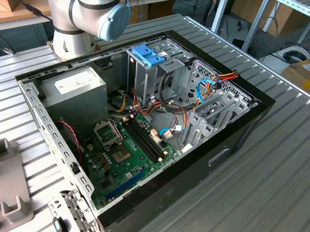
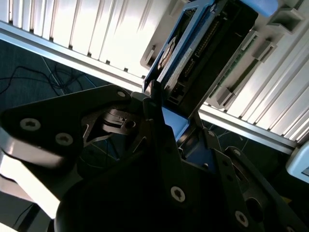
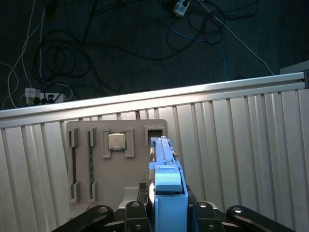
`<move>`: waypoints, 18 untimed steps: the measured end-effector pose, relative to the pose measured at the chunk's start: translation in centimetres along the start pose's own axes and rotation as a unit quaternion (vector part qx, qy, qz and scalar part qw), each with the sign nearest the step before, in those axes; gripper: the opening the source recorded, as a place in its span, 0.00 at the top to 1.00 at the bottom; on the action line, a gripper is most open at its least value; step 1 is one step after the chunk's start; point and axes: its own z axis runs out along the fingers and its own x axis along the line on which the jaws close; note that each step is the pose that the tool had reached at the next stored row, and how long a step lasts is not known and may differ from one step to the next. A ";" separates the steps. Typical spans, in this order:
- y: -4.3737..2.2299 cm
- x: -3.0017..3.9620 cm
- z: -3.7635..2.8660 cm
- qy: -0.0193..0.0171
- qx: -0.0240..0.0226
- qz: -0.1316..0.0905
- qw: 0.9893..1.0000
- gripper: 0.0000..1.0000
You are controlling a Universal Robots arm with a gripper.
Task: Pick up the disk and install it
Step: 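Pick up the disk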
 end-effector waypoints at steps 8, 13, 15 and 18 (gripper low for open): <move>-0.01 -0.03 -0.49 0.000 0.000 0.000 1.000 0.63; -0.01 -0.04 -0.73 0.000 0.000 0.000 1.000 0.63; -0.01 -0.05 -0.82 0.000 0.000 0.000 1.000 0.63; -0.01 -0.06 -0.97 0.000 0.000 0.000 1.000 0.63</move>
